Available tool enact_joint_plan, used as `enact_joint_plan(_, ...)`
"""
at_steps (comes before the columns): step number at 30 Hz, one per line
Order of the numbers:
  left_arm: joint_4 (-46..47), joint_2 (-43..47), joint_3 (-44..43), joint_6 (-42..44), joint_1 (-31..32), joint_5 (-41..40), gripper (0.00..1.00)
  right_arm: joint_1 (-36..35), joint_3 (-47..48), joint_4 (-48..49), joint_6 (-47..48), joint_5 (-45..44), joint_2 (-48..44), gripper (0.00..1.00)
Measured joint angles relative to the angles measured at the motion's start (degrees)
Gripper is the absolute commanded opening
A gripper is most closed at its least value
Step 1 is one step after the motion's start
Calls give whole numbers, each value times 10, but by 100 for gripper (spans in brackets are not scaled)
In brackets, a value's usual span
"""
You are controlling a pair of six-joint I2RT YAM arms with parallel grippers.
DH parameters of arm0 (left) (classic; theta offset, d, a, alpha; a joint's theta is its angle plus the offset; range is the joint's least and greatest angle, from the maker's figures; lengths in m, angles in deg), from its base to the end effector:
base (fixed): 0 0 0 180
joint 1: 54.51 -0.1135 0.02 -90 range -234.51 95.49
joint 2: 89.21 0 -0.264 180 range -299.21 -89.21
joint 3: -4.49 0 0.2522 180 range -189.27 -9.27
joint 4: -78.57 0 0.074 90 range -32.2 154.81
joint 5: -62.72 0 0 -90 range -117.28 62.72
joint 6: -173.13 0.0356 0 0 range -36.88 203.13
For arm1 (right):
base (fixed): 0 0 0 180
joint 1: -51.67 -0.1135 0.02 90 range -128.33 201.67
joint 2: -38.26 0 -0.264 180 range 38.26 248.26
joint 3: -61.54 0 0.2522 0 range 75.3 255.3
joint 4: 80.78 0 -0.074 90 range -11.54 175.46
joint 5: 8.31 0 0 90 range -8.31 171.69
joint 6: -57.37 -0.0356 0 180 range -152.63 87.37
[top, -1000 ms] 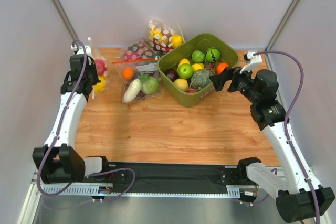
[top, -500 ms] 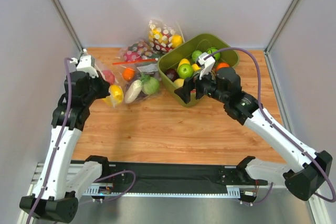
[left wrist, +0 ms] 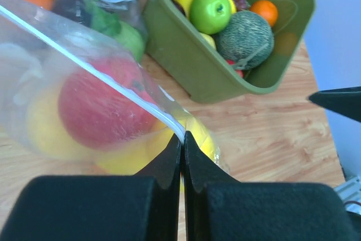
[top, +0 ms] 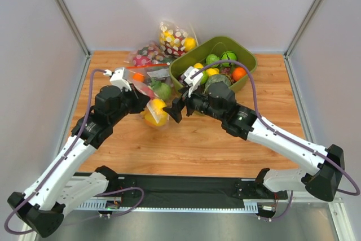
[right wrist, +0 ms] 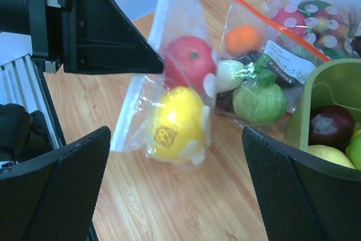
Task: Open the zip-top bag and remove the fake food
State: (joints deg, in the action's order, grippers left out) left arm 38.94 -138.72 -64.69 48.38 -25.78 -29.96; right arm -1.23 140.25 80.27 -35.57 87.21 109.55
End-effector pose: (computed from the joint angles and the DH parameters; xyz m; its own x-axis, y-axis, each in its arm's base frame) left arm 0.1666 -0.0894 0.3618 -0.4977 -0.3765 -0.7814 0.1922 0.8306 -0.5226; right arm 0.1738 0.2355 0.3742 -0.1640 -0.1323 -0.9775 -0.8434 0.5327 0.0695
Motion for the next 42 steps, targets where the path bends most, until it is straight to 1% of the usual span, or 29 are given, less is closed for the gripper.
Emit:
enact_joint_plan(5,28,-34,0,-23,66,-46,0,-26,-1,13,30,-6,29,100)
enact_joint_plan(12,35,-80,-4,-37,119,-85,0,-51,-24,33,64,-26,46,100)
enact_joint_plan(18,44,-90,-22,-47,152,-99,0,-59,-80,90,91,-78,65,100)
enact_joint_plan(20,47,-90,-25,-52,158,-100,0,-59,-98,112,101,-100,81,89)
enact_joint_plan(21,47,-90,-25,-55,160,-100,0,-58,-103,119,105,-110,89,72)
enact_joint_plan(23,46,-91,-25,-59,162,-99,0,-58,-108,130,112,-129,102,58)
enact_joint_plan(24,44,-91,-25,-60,163,-98,0,-59,-108,136,113,-138,106,48)
enact_joint_plan(26,45,-90,-25,-60,164,-96,0,-60,-108,139,118,-150,106,40)
enact_joint_plan(27,47,-90,-25,-60,164,-96,0,-60,-108,142,118,-155,106,26)
enact_joint_plan(28,49,-90,-25,-59,164,-96,0,-61,-108,143,121,-157,106,18)
enact_joint_plan(29,52,-90,-23,-59,164,-96,3,-61,-108,144,122,-157,106,12)
enact_joint_plan(30,56,-89,-20,-57,164,-94,7,-61,-108,143,123,-158,104,0)
enact_joint_plan(31,61,-86,-14,-55,164,-92,21,-60,-108,142,121,-157,102,0)
enact_joint_plan(33,78,-75,2,-47,165,-88,35,-57,-108,136,115,-151,98,0)
enact_joint_plan(34,86,-68,11,-44,165,-88,46,-55,-111,133,111,-146,95,0)
enact_joint_plan(36,94,-53,26,-31,166,-89,55,-46,-120,124,100,-135,85,0)
enact_joint_plan(37,99,-41,38,-24,167,-91,62,-40,-127,119,94,-130,79,0)
enact_joint_plan(40,115,-10,62,6,167,-100,71,-18,-146,98,76,-101,57,0)
enact_joint_plan(42,126,17,77,34,167,-110,74,5,-158,83,64,-65,35,0)
